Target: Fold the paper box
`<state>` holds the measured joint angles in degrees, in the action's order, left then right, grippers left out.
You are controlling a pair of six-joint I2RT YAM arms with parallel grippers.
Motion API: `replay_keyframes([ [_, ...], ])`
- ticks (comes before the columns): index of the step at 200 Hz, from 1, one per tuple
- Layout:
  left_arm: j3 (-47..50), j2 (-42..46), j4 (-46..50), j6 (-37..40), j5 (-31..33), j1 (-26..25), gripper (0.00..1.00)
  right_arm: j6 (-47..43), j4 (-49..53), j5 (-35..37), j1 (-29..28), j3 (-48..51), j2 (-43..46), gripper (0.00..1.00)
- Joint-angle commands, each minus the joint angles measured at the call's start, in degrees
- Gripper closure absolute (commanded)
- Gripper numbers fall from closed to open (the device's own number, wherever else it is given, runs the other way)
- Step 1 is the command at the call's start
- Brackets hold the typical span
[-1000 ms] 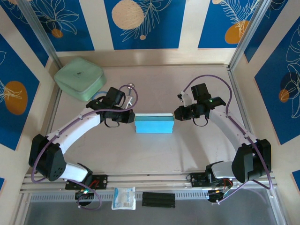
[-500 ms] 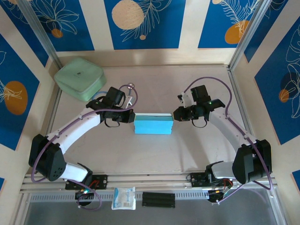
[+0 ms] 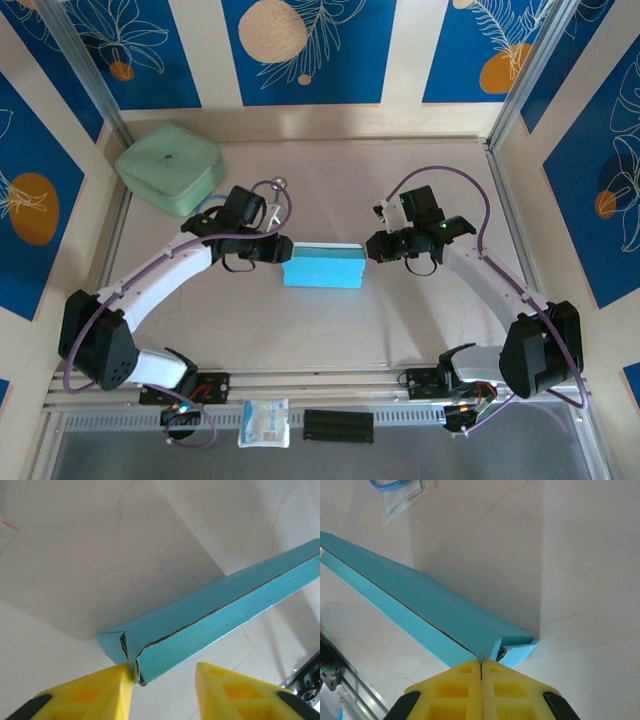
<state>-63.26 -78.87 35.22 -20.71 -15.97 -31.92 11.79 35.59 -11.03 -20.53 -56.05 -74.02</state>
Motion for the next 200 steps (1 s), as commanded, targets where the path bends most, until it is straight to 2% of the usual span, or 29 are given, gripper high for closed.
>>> replay_keyframes([
  [1, -0.92, 2.83, 1.13, 0.61, 2.08, -0.42, 0.54, -0.72, 4.64, 2.63, -0.50, 1.83, 0.04, 0.94],
  [24, -1.77, 4.56, 2.36, 1.63, 3.81, -0.42, 0.45, -0.81, 4.88, 2.68, -0.62, 1.38, -0.20, 0.94],
  [47, -2.74, 5.60, 4.44, 3.45, 7.44, -0.47, 0.43, -0.81, 4.83, 2.59, -0.82, 1.30, -0.21, 0.94],
  [67, -4.67, 4.38, 7.50, 7.00, 8.33, -0.49, 0.47, -0.78, 4.75, 2.72, -0.93, 1.25, -0.25, 0.94],
  [97, -6.79, 1.53, 9.36, 9.94, 5.14, -0.47, 0.54, -0.89, 4.83, 2.85, -1.06, 1.10, -0.25, 0.94],
  [119, -7.15, -0.02, 8.56, 9.99, 2.81, -0.56, 0.58, -0.99, 5.01, 2.81, -1.01, 1.04, -0.25, 0.94],
  [200, -6.21, -2.92, 5.42, 8.41, 4.80, -0.52, 0.71, -0.89, 4.48, 2.36, -1.09, 1.03, -0.74, 0.95],
])
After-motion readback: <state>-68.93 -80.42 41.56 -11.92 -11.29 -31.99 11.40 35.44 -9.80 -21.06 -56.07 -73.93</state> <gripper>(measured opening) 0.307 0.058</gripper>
